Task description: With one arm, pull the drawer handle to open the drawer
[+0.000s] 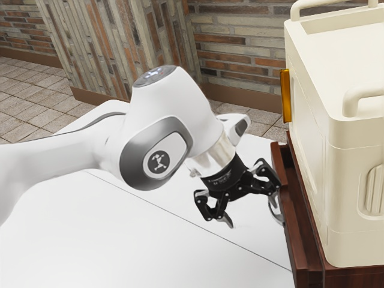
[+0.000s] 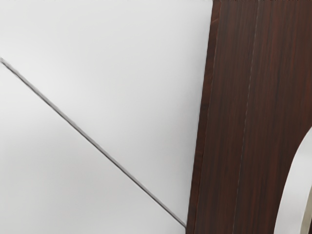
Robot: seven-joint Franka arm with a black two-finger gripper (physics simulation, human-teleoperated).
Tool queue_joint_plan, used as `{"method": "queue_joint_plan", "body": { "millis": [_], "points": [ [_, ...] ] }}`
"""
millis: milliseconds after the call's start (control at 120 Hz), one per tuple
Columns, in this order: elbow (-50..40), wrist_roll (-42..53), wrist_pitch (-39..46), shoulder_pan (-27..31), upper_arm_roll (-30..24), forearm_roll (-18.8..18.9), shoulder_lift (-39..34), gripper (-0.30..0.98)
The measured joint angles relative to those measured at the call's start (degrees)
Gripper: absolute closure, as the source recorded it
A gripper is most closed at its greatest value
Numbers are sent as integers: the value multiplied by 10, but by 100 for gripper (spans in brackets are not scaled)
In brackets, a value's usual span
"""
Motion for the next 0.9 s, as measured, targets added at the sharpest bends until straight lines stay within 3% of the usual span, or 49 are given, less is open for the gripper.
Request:
{"method": "queue_joint_plan", "body": {
  "millis": [900],
  "points": [
    [-98, 98, -18, 23, 32, 13, -93, 0]
  ]
}}
